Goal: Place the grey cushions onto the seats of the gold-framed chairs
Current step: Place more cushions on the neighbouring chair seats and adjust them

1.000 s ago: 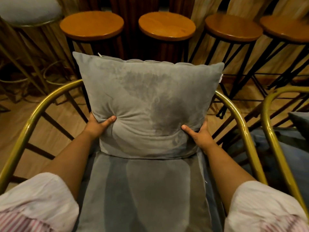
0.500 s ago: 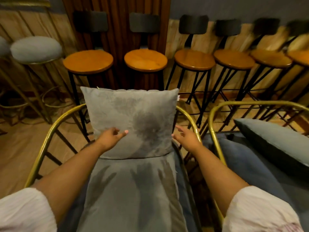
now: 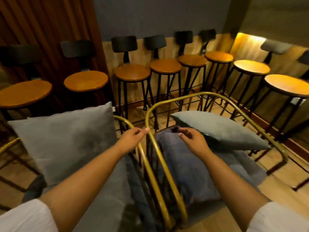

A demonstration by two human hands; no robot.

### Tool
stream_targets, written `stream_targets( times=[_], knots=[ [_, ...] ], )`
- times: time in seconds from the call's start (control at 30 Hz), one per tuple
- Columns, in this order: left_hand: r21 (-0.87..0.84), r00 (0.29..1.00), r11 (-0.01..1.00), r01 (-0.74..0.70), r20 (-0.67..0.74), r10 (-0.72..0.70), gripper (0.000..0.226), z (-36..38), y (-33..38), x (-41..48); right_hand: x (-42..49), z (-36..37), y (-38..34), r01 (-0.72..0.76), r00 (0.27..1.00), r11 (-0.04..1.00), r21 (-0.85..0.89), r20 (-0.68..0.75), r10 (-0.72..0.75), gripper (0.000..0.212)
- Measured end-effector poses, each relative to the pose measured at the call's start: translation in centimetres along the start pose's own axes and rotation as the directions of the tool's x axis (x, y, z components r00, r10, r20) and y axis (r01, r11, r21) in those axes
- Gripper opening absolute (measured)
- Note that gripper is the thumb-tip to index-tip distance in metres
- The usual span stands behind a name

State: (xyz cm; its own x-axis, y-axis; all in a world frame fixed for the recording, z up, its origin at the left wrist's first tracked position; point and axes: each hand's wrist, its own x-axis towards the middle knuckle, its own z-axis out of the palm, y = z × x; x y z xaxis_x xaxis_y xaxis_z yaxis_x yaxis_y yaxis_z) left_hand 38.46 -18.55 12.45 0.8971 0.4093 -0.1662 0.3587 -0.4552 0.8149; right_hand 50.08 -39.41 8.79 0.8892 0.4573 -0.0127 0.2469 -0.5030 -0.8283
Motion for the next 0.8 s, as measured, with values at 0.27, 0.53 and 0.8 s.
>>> stream_targets(
  times=[0.27,0.53,0.8],
  knots=[
    [-0.102,0.995,0.991,0.089,0.047,-0.084,0.016,16.3,7.3,5.2,4.5,-12.4,11.1,-0.113,0.987,0.993,-0.044,-0.123,0.107,0.03],
    [-0.017,0.976,0.985,0.173,0.141,-0.169,0.022,21.7,10.3,11.5,12.1,-18.4,16.7,-0.199,0.964,0.98,0.023,-0.172,0.2,0.034],
    [-0.186,0.938,0.922,0.34,0.144,-0.317,0.068,27.2,13.7,21.5,19.9,-21.9,23.1,-0.386,0.912,0.919,0.073,-0.12,0.393,0.044]
  ],
)
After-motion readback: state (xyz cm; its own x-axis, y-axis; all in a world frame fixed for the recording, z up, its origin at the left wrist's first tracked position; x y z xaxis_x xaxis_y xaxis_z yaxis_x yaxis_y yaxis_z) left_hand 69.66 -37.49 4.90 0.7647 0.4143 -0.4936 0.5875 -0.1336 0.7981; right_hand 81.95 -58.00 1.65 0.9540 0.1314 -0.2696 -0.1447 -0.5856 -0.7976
